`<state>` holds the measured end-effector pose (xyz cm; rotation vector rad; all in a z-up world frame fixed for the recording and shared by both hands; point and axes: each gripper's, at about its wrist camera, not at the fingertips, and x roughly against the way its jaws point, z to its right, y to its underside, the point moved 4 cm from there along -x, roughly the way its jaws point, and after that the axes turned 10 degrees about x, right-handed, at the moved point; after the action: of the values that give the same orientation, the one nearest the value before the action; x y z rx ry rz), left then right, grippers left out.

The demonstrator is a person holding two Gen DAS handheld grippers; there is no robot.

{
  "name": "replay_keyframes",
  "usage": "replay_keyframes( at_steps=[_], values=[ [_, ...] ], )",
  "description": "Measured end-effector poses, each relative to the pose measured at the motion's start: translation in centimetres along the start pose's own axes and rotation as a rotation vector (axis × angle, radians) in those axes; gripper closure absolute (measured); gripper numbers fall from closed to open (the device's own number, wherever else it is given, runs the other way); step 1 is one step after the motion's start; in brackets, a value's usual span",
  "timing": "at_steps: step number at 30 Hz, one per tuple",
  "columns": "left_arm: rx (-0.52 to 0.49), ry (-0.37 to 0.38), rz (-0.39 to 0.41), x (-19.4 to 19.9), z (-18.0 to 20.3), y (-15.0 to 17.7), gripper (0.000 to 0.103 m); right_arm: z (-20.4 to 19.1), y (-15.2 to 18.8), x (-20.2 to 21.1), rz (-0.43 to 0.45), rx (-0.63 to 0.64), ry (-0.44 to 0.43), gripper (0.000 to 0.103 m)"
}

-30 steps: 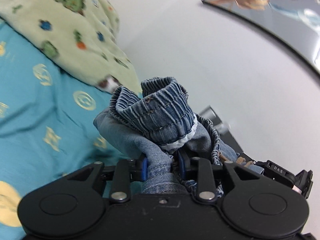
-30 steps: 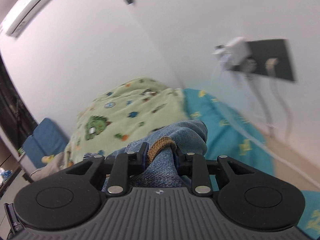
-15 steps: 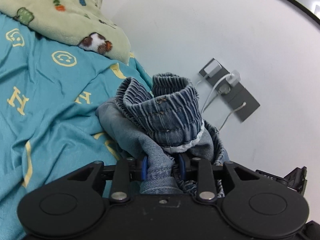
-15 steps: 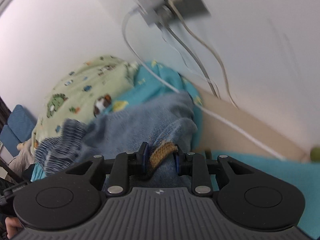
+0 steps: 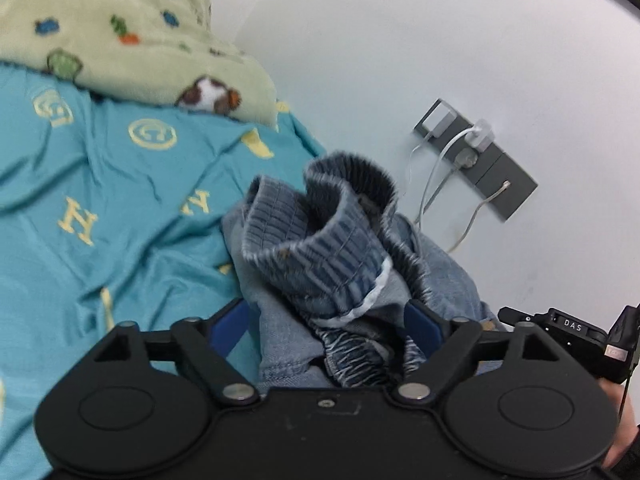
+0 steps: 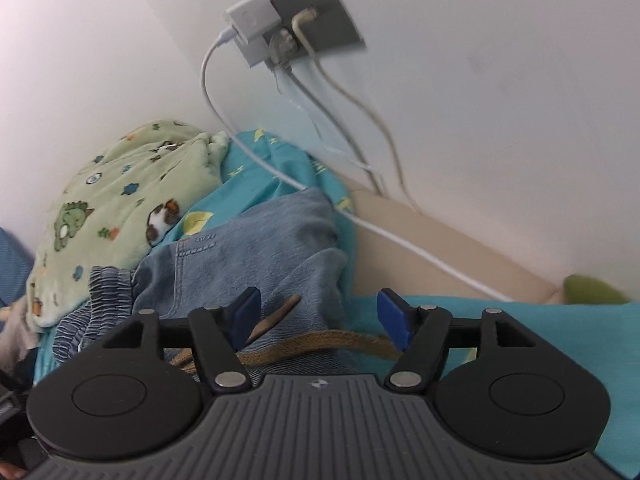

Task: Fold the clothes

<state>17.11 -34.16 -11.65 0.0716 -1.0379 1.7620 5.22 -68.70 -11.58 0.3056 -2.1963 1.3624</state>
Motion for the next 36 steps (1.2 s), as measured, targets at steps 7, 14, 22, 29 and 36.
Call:
replay_keyframes(
  at_steps=[7,14,22,29,36],
  values=[
    [-0.067,-0.085,0.089,5.7,1.5,-2.0,0.005,-4.0,-1.9,3.2,0.019,0.082,-0.022,0.036],
    [-0.120,-0.154,0.185,13.5,2.2,-4.1,0.002,-12.3,-4.7,5.9,0.072,0.186,-0.130,0.035],
    [-0.170,-0.246,0.295,23.3,2.2,-6.4,0.000,-22.7,-5.7,8.6,0.118,0.297,-0.267,0.035],
    [-0.201,-0.353,0.363,30.3,0.6,-7.1,0.000,-30.9,-4.0,9.7,0.122,0.394,-0.345,0.034],
    [-0.232,-0.490,0.432,35.0,-2.3,-6.5,0.000,-38.0,-0.4,8.4,0.113,0.448,-0.408,0.032]
  ],
)
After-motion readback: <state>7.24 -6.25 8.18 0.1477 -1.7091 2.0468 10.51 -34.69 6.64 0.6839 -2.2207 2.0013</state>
